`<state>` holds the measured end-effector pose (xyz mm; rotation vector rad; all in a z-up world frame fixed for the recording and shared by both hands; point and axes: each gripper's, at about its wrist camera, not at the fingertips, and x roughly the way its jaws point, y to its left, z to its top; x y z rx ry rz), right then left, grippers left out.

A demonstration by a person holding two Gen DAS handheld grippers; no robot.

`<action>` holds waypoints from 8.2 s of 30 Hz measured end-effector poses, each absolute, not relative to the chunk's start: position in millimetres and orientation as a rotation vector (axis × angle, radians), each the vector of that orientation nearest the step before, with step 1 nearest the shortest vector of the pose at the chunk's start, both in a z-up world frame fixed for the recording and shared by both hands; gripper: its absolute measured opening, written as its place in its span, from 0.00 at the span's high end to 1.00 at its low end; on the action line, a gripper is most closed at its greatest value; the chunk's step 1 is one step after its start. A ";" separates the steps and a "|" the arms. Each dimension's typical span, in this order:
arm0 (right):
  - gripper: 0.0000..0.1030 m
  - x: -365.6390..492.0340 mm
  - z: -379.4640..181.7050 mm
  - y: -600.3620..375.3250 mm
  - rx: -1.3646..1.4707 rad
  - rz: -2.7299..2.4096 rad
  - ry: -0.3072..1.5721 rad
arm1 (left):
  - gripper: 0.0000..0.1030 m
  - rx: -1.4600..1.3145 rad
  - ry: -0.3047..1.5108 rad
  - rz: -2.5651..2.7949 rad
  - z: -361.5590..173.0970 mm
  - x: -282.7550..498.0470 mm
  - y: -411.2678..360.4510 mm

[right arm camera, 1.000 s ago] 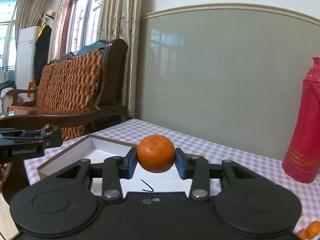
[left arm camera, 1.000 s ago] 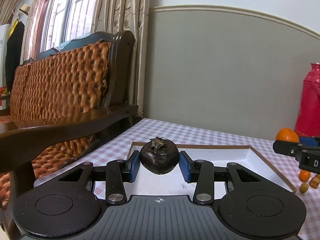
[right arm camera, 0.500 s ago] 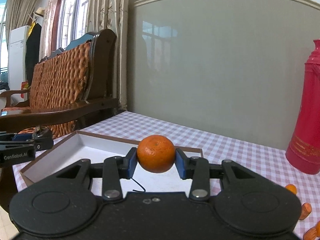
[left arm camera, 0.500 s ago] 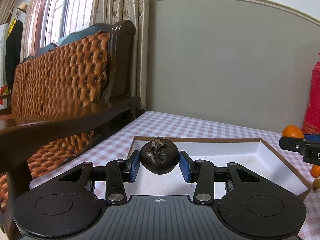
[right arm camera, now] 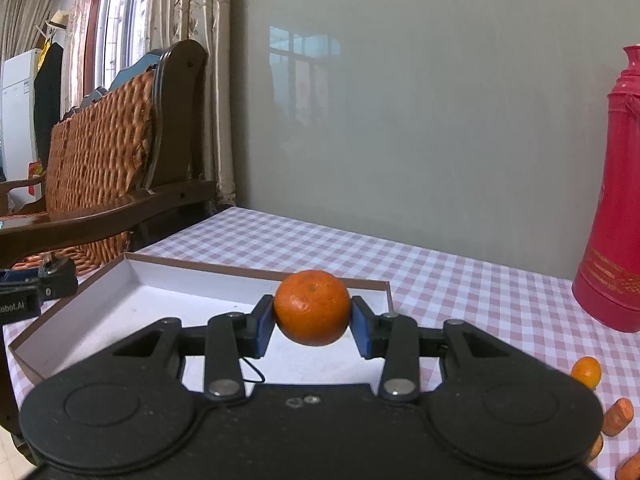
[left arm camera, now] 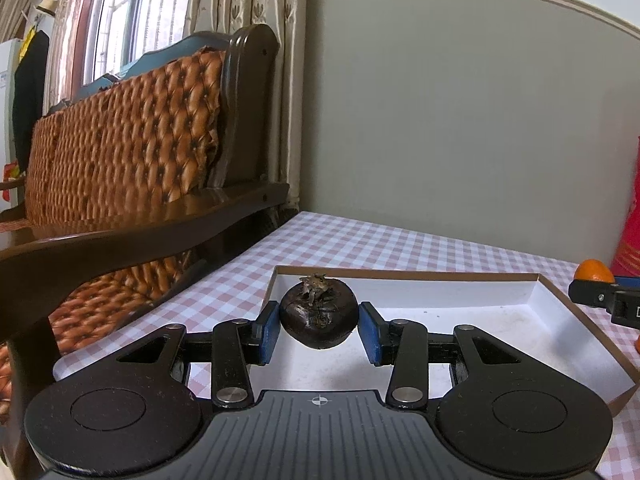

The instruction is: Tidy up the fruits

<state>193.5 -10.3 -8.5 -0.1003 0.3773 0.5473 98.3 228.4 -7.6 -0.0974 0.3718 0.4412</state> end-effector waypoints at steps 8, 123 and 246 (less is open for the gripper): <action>0.69 204.6 -12.1 -4.9 -0.103 0.550 0.403 | 0.59 -0.103 0.399 0.442 -11.6 112.1 233.3; 0.36 65.2 -37.4 -262.6 -0.156 0.041 0.381 | 0.00 0.128 0.314 -0.114 -20.6 87.3 -47.6; 0.78 74.5 10.2 -145.7 -0.109 0.351 0.291 | 0.76 0.023 0.332 0.124 5.4 35.5 47.0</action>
